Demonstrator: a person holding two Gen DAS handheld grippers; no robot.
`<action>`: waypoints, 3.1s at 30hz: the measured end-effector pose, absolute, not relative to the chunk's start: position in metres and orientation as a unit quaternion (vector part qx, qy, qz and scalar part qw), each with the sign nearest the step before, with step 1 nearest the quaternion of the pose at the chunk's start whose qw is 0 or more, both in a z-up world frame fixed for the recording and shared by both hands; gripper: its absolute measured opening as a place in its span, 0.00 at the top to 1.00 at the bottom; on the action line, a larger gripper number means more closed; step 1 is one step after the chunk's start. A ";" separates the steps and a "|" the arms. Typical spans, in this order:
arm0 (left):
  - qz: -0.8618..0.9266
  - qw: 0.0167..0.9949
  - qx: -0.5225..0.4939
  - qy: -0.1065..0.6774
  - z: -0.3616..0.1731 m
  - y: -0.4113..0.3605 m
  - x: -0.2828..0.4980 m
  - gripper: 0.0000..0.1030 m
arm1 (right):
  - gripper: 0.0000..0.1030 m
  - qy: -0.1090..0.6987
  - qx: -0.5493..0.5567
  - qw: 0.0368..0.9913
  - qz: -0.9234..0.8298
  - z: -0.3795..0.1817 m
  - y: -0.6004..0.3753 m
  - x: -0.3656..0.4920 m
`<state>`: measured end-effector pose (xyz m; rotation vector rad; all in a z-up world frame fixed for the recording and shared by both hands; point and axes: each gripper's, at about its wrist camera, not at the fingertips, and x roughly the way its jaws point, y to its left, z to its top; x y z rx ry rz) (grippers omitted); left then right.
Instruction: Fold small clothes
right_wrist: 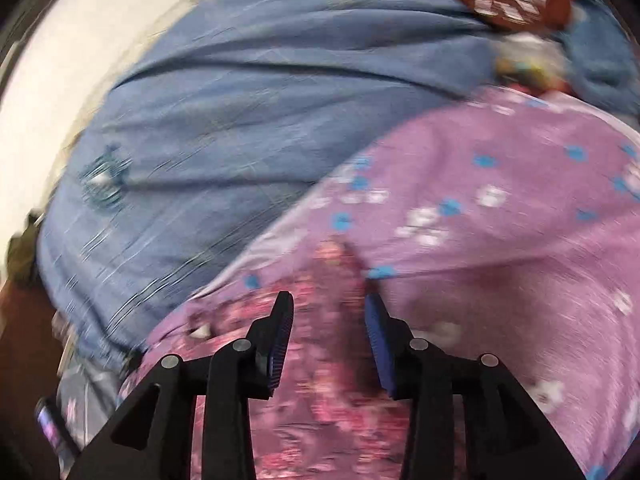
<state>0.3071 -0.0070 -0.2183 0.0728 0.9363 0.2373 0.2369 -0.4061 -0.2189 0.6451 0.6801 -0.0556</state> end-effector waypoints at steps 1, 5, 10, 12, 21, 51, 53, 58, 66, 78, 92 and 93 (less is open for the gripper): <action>0.113 0.879 0.042 0.461 -0.224 -0.009 0.309 0.40 | 0.64 0.332 0.300 0.894 -0.007 -0.220 -0.397 0.243; 0.113 0.872 0.070 0.472 -0.235 -0.014 0.311 0.37 | 0.65 0.397 0.251 0.883 0.004 -0.246 -0.376 0.280; 0.104 0.879 0.061 0.462 -0.226 -0.013 0.306 0.36 | 0.68 0.430 0.258 0.865 -0.011 -0.263 -0.379 0.291; 0.090 0.889 0.057 0.445 -0.215 -0.017 0.301 0.36 | 0.68 0.414 0.254 0.874 0.003 -0.252 -0.374 0.285; 0.054 0.878 0.100 0.465 -0.232 -0.041 0.296 0.29 | 0.68 0.467 0.170 0.865 0.073 -0.260 -0.308 0.277; 0.044 0.897 0.016 0.440 -0.252 -0.044 0.278 0.00 | 0.66 0.472 0.061 0.871 0.123 -0.269 -0.239 0.264; 0.044 0.897 0.016 0.439 -0.251 -0.044 0.277 0.00 | 0.65 0.471 0.057 0.872 0.123 -0.270 -0.238 0.263; 0.045 0.898 0.016 0.437 -0.250 -0.046 0.276 0.00 | 0.64 0.469 0.052 0.873 0.122 -0.270 -0.236 0.263; 0.064 0.891 0.025 0.448 -0.240 -0.050 0.276 0.00 | 0.65 0.450 0.089 0.881 0.113 -0.259 -0.249 0.262; 0.002 0.886 0.027 0.463 -0.248 -0.069 0.275 0.00 | 0.64 0.463 0.062 0.883 0.051 -0.269 -0.261 0.270; 0.059 0.910 0.023 0.409 -0.195 0.021 0.204 0.00 | 0.39 0.406 0.159 0.897 0.072 -0.226 -0.322 0.208; 0.074 0.910 0.014 0.408 -0.196 0.041 0.181 0.00 | 0.38 0.402 0.170 0.897 0.074 -0.223 -0.329 0.195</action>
